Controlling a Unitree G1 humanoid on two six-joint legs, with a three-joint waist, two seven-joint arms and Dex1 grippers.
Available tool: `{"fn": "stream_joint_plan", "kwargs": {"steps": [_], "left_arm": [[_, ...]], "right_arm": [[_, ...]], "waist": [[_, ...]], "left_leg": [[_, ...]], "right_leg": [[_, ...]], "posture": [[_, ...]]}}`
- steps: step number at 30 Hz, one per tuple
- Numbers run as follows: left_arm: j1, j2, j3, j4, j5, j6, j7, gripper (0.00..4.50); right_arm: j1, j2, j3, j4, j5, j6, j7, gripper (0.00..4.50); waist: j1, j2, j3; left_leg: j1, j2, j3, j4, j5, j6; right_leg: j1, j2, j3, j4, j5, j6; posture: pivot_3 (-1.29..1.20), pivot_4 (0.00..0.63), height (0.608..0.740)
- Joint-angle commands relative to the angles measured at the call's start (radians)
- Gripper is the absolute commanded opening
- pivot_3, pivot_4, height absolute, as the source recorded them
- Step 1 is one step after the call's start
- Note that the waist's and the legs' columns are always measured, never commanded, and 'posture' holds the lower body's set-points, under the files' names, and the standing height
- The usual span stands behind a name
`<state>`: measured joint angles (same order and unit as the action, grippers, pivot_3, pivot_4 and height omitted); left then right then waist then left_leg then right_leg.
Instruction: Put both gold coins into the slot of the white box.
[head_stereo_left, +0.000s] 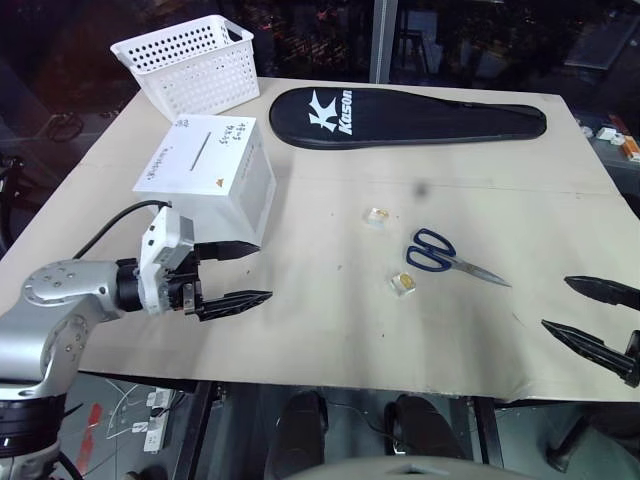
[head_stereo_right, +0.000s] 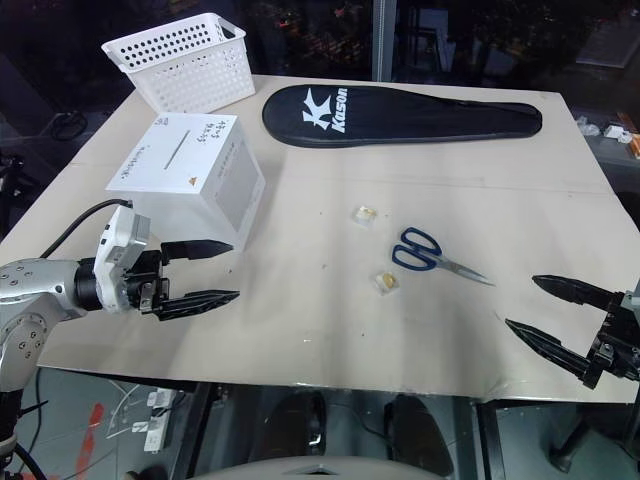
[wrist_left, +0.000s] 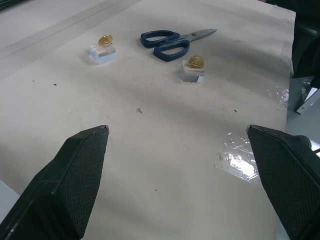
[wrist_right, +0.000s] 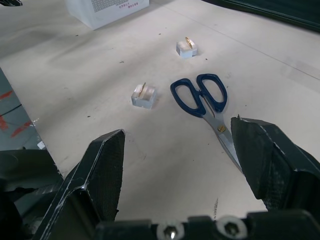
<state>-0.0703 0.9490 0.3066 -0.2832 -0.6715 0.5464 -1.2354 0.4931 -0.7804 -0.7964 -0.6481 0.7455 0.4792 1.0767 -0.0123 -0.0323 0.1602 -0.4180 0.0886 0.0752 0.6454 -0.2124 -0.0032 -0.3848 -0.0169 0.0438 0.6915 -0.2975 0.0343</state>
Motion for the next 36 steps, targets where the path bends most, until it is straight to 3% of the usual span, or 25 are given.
{"fn": "stream_joint_plan", "kwargs": {"steps": [1, 4, 11, 17, 21, 24, 28, 30, 33, 36], "left_arm": [[-0.041, -0.021, -0.006, -0.068, -0.054, 0.014, 0.028, 4.50], [-0.090, -0.053, -0.042, -0.177, -0.129, 0.056, 0.058, 4.50], [-0.117, -0.069, -0.083, -0.253, -0.163, 0.082, 0.100, 4.50], [-0.130, -0.089, -0.106, -0.286, -0.175, 0.088, 0.150, 4.50], [-0.122, -0.093, -0.104, -0.301, -0.180, 0.088, 0.175, 4.50], [-0.116, -0.093, -0.102, -0.307, -0.183, 0.088, 0.186, 4.50], [-0.109, -0.096, -0.099, -0.312, -0.182, 0.084, 0.197, 4.50], [-0.107, -0.102, -0.102, -0.315, -0.183, 0.083, 0.206, 4.50], [-0.105, -0.107, -0.105, -0.314, -0.180, 0.080, 0.211, 4.50], [-0.103, -0.115, -0.108, -0.309, -0.176, 0.076, 0.217, 4.50]], "right_arm": [[-0.060, -0.031, 0.108, -0.038, -0.070, 0.048, -0.122, 3.68], [-0.223, -0.091, 0.344, -0.058, -0.142, 0.216, -0.313, 3.68], [-0.541, -0.117, 0.667, 0.094, -0.253, 0.393, -0.441, 3.68], [-0.777, -0.024, 0.853, 0.318, -0.351, 0.484, -0.523, 3.68], [-0.845, 0.025, 0.912, 0.450, -0.390, 0.481, -0.509, 3.68], [-0.860, 0.035, 0.928, 0.475, -0.387, 0.482, -0.479, 2.94], [-0.840, 0.032, 0.914, 0.459, -0.386, 0.470, -0.453, 1.08], [-0.814, 0.037, 0.854, 0.431, -0.362, 0.487, -0.461, 0.49], [-0.775, 0.046, 0.740, 0.391, -0.361, 0.528, -0.530, 0.34], [-0.781, 0.087, 0.610, 0.422, -0.424, 0.568, -0.693, 0.34]], "waist": [[0.000, 0.000, 0.000], [-0.008, -0.004, 0.001], [-0.002, -0.003, 0.002], [-0.005, -0.003, 0.002], [-0.003, -0.003, 0.002], [-0.005, -0.004, 0.002], [-0.003, -0.004, 0.002], [-0.002, -0.004, 0.002], [0.004, -0.004, 0.002], [0.002, -0.004, 0.002]], "left_leg": [[0.000, 0.000, 0.000, 0.000, 0.000, 0.000], [0.002, 0.001, 0.000, 0.001, 0.000, 0.000], [0.000, 0.000, 0.001, -0.001, 0.000, 0.000], [-0.002, 0.000, 0.001, -0.004, 0.000, 0.000], [-0.002, 0.000, 0.002, -0.004, 0.000, 0.000], [-0.002, 0.000, 0.004, -0.004, 0.000, 0.000], [-0.001, 0.000, 0.005, -0.003, 0.000, 0.000], [-0.001, 0.000, 0.005, -0.003, 0.000, 0.000], [-0.001, 0.000, 0.005, -0.003, 0.000, 0.000], [-0.002, 0.000, 0.005, -0.003, 0.000, 0.000]], "right_leg": [[0.000, 0.000, 0.000, 0.000, 0.000, 0.000], [0.000, -0.001, 0.001, 0.000, -0.001, -0.002], [-0.002, 0.001, 0.003, 0.000, 0.002, -0.001], [-0.004, 0.001, 0.002, -0.002, 0.002, -0.001], [-0.004, 0.001, 0.002, -0.002, 0.002, -0.001], [-0.003, 0.001, 0.001, -0.002, 0.002, -0.001], [-0.002, 0.001, 0.002, -0.002, 0.002, -0.001], [-0.002, 0.001, 0.001, -0.002, 0.002, -0.001], [-0.002, 0.001, 0.001, -0.002, 0.002, -0.001], [-0.002, 0.001, 0.001, -0.003, 0.002, -0.001]], "posture": [[0.00, 0.150, 0.740], [0.00, 0.150, 0.740], [0.00, 0.150, 0.740], [0.00, 0.150, 0.740], [0.00, 0.150, 0.740], [0.00, 0.150, 0.740], [0.00, 0.150, 0.740], [0.00, 0.150, 0.740], [0.00, 0.150, 0.740], [0.00, 0.150, 0.740]]}}
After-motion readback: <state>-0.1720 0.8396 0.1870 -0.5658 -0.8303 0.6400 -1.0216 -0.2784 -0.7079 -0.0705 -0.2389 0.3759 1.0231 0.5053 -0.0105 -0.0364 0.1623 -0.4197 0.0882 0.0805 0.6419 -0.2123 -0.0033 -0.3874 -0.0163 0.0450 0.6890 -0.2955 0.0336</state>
